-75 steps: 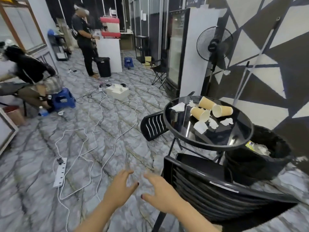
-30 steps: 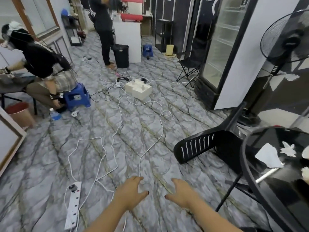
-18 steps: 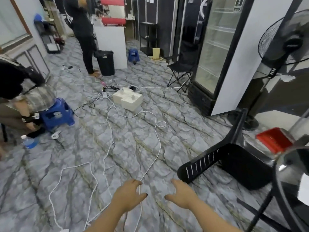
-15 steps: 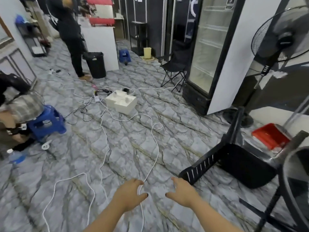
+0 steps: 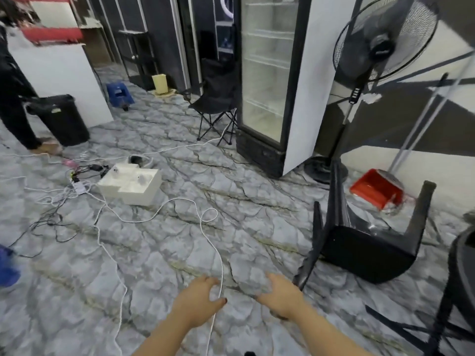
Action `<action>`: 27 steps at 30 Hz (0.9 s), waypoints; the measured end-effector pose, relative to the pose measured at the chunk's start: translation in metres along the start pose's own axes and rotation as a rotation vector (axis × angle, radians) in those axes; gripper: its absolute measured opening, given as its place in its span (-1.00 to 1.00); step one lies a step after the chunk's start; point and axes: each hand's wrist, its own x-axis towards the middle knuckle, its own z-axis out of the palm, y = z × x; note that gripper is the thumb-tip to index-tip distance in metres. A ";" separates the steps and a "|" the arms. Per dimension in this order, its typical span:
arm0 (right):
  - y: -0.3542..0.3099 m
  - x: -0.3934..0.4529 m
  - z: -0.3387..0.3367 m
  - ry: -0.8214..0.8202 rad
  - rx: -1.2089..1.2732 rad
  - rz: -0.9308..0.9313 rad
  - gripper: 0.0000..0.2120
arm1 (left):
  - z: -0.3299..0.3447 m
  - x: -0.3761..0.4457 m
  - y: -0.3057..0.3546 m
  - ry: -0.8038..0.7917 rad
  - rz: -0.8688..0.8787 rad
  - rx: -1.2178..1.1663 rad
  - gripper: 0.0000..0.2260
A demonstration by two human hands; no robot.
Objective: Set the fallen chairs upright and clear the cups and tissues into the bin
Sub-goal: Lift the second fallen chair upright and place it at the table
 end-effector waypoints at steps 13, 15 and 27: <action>-0.025 0.148 -0.132 0.127 0.069 0.153 -0.28 | -0.124 0.210 0.034 -0.020 0.186 0.040 -0.51; -0.025 0.169 -0.144 0.185 0.101 0.184 -0.31 | -0.140 0.245 0.036 -0.042 0.223 0.060 -0.49; -0.031 0.272 -0.188 0.458 0.464 0.466 -0.18 | -0.224 0.433 0.073 -0.271 0.600 0.302 -0.48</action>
